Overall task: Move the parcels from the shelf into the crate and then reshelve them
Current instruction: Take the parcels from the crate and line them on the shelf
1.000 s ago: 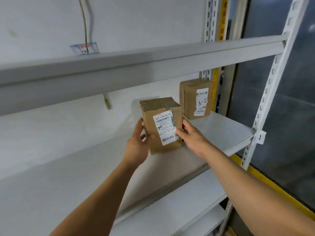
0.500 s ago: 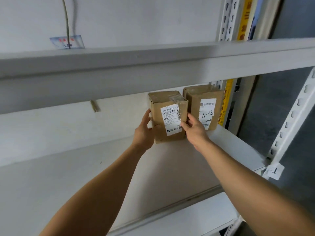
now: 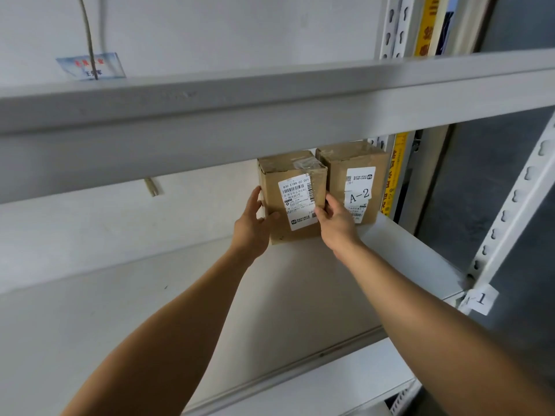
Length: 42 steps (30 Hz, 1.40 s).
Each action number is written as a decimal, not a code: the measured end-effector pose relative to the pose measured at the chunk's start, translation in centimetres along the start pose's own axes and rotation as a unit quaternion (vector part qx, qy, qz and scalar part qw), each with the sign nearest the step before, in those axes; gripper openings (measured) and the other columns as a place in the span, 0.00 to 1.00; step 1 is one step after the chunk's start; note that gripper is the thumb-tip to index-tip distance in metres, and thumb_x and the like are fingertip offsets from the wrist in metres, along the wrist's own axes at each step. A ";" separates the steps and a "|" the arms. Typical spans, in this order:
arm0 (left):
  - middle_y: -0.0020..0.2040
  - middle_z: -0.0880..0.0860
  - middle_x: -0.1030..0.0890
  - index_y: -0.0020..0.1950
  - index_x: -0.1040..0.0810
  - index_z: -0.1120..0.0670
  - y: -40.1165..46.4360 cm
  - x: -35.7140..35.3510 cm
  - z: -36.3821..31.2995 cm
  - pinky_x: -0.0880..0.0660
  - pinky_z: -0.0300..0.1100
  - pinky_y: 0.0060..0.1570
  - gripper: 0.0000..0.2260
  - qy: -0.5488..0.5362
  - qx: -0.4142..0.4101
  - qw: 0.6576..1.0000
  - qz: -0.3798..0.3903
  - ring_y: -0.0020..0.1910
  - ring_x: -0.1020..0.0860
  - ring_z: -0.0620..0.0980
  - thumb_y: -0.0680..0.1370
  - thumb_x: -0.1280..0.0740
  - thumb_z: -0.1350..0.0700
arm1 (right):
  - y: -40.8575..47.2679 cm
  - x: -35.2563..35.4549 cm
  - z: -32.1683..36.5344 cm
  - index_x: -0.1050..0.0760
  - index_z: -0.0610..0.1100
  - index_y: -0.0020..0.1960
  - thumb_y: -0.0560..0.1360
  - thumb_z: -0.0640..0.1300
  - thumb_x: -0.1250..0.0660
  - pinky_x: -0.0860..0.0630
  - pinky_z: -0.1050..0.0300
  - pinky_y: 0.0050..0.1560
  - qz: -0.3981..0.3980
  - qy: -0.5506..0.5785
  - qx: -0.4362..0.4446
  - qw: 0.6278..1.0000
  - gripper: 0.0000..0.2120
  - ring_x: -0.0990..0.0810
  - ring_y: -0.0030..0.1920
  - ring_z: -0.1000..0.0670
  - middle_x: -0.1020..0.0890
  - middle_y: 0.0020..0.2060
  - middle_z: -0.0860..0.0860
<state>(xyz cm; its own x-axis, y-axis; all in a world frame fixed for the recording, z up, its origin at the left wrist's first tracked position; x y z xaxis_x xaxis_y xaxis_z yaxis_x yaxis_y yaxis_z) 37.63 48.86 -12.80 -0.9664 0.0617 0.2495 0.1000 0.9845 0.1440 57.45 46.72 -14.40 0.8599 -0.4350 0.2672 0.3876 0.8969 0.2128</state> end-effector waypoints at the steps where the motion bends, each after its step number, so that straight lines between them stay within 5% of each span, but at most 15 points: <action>1: 0.80 0.51 0.31 0.83 0.43 0.36 -0.2 0.1 0.0 0.23 0.61 0.67 0.36 0.005 0.013 1.000 0.002 0.72 0.24 0.58 0.81 0.27 0.53 | -0.3 0.1 0.1 0.29 0.53 0.79 0.85 0.45 0.35 0.27 0.55 0.71 0.000 0.008 -0.006 1.000 0.23 0.21 0.69 0.51 0.19 0.70 0.53; 7: 0.75 0.54 0.25 0.81 0.34 0.52 -4.7 0.5 -0.8 0.22 0.51 0.64 0.30 0.127 0.022 0.992 0.000 0.67 0.21 0.55 0.82 0.30 0.44 | -5.2 2.2 0.7 0.29 0.53 0.79 0.84 0.46 0.32 0.28 0.68 0.58 -0.023 0.026 -0.031 0.999 0.23 0.21 0.59 0.60 0.20 0.67 0.54; 10: 0.64 0.52 0.18 0.72 0.23 0.49 -7.6 0.7 -1.3 0.21 0.44 0.52 0.20 0.128 0.012 0.992 0.021 0.59 0.18 0.54 0.82 0.31 0.44 | -9.4 3.9 0.8 0.28 0.53 0.77 0.84 0.48 0.33 0.25 0.60 0.64 -0.031 -0.016 -0.026 0.999 0.21 0.20 0.61 0.58 0.20 0.67 0.54; 12: 0.61 0.49 0.18 0.69 0.21 0.49 -9.5 0.7 -1.5 0.20 0.46 0.54 0.17 0.120 -0.010 0.991 0.058 0.57 0.18 0.53 0.82 0.31 0.46 | -13.0 5.0 1.1 0.28 0.53 0.76 0.85 0.49 0.33 0.26 0.56 0.69 -0.037 -0.047 -0.018 0.998 0.20 0.21 0.66 0.55 0.20 0.68 0.53; 14: 0.62 0.46 0.19 0.71 0.21 0.50 -11.6 0.6 -1.7 0.22 0.43 0.60 0.18 0.129 -0.048 0.986 0.098 0.60 0.19 0.50 0.82 0.31 0.47 | -17.2 5.8 1.4 0.28 0.52 0.76 0.85 0.48 0.33 0.28 0.60 0.69 -0.059 -0.074 -0.013 0.995 0.20 0.23 0.68 0.56 0.20 0.68 0.54; 18: 0.66 0.46 0.18 0.72 0.22 0.51 -17.2 -0.1 -1.7 0.33 0.28 0.54 0.18 0.145 -0.123 0.965 0.179 0.62 0.20 0.45 0.83 0.31 0.49 | -26.7 7.0 1.9 0.26 0.48 0.76 0.84 0.46 0.32 0.27 0.74 0.59 -0.133 -0.112 -0.034 0.984 0.20 0.22 0.67 0.56 0.19 0.67 0.50; 20: 0.66 0.47 0.18 0.72 0.22 0.51 -20.6 -0.4 -1.6 0.33 0.28 0.55 0.18 0.144 -0.151 0.953 0.222 0.63 0.20 0.45 0.83 0.31 0.49 | -31.7 7.7 1.9 0.25 0.48 0.75 0.84 0.46 0.32 0.26 0.72 0.59 -0.169 -0.153 -0.047 0.973 0.19 0.21 0.62 0.58 0.19 0.66 0.51; 24: 0.63 0.49 0.16 0.70 0.21 0.50 -28.3 -2.2 -1.0 0.28 0.37 0.62 0.16 0.127 -0.189 0.926 0.300 0.63 0.20 0.48 0.83 0.31 0.49 | -41.8 9.4 1.8 0.25 0.50 0.73 0.84 0.50 0.32 0.22 0.52 0.66 -0.214 -0.219 -0.108 0.946 0.18 0.19 0.65 0.51 0.18 0.67 0.52; 28: 0.67 0.49 0.18 0.71 0.22 0.49 -36.4 -5.7 -0.4 0.32 0.32 0.60 0.17 0.106 -0.180 0.891 0.404 0.67 0.21 0.46 0.83 0.31 0.48 | -51.7 12.3 1.3 0.26 0.47 0.75 0.84 0.51 0.32 0.23 0.47 0.68 -0.261 -0.275 -0.177 0.908 0.22 0.20 0.67 0.46 0.19 0.68 0.48; 35: 0.72 0.49 0.21 0.77 0.27 0.49 -49.7 -12.7 0.5 0.28 0.46 0.71 0.23 0.124 -0.202 0.807 0.541 0.70 0.23 0.48 0.83 0.32 0.44 | -67.2 19.0 0.1 0.31 0.51 0.78 0.86 0.52 0.36 0.19 0.48 0.62 -0.350 -0.257 -0.310 0.846 0.22 0.18 0.64 0.48 0.22 0.71 0.50; 38: 0.74 0.50 0.23 0.79 0.30 0.49 -54.6 -16.0 0.5 0.27 0.47 0.69 0.25 0.134 -0.188 0.785 0.575 0.72 0.25 0.50 0.83 0.33 0.43 | -71.9 22.3 -0.9 0.31 0.50 0.78 0.85 0.52 0.35 0.26 0.54 0.64 -0.391 -0.260 -0.344 0.813 0.23 0.23 0.69 0.48 0.23 0.73 0.50; 42: 0.79 0.49 0.29 0.82 0.36 0.47 -59.5 -20.8 1.0 0.29 0.48 0.69 0.30 0.168 -0.147 0.772 0.595 0.75 0.28 0.52 0.83 0.34 0.40 | -75.0 27.5 -3.5 0.34 0.46 0.81 0.84 0.56 0.35 0.28 0.49 0.71 -0.404 -0.257 -0.382 0.790 0.29 0.26 0.74 0.46 0.25 0.75 0.47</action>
<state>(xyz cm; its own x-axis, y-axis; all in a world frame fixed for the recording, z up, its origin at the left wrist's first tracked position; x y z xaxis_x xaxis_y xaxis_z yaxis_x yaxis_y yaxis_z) 51.59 -10.85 -27.50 -0.0385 0.7991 0.5999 0.9671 0.1809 -0.1789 53.21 -32.28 -26.34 0.0570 -0.6886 0.7229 0.9976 0.0105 -0.0687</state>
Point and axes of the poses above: each hand's wrist, its own y-axis towards the middle knuckle, its own x-axis out of the back of the hand, z = x × y, the point moved 1 cm from there along y, towards the middle knuckle
